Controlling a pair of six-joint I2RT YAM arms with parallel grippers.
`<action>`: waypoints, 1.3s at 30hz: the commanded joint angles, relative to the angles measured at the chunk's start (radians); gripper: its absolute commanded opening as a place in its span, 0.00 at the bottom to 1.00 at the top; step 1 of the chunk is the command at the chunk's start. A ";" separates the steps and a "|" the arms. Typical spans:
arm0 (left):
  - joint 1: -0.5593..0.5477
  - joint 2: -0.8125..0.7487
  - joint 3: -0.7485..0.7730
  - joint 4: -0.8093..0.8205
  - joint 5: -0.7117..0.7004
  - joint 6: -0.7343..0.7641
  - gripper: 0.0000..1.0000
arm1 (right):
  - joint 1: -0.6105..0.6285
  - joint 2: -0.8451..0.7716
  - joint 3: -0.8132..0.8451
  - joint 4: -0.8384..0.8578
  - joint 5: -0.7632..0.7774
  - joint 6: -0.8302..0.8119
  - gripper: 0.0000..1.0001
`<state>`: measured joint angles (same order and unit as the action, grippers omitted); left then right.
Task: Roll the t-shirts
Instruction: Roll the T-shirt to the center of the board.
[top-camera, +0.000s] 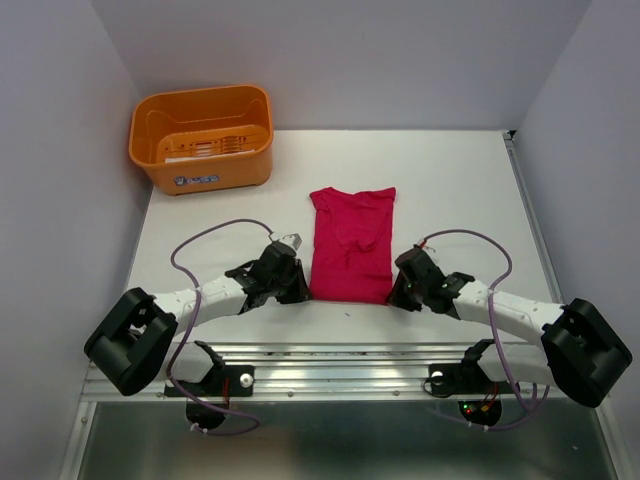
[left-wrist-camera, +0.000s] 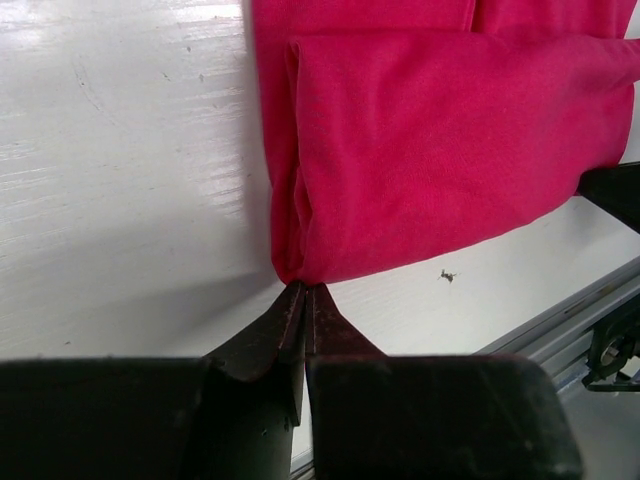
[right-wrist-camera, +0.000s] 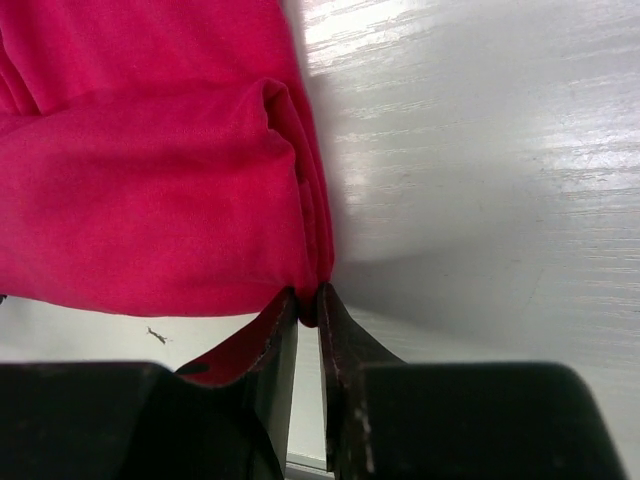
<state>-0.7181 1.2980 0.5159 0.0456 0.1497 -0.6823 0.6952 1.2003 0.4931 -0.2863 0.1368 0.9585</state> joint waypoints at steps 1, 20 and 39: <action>-0.001 0.001 -0.011 0.017 -0.006 0.007 0.12 | 0.004 -0.002 -0.001 0.030 0.009 0.008 0.18; -0.001 0.006 -0.034 0.043 -0.016 -0.029 0.32 | 0.004 -0.022 -0.018 0.012 0.014 0.020 0.24; -0.001 -0.040 0.047 0.005 0.018 -0.019 0.00 | 0.004 -0.085 0.028 -0.060 0.056 0.010 0.01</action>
<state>-0.7181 1.3399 0.5014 0.0853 0.1650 -0.7120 0.6952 1.1648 0.4812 -0.2993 0.1459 0.9745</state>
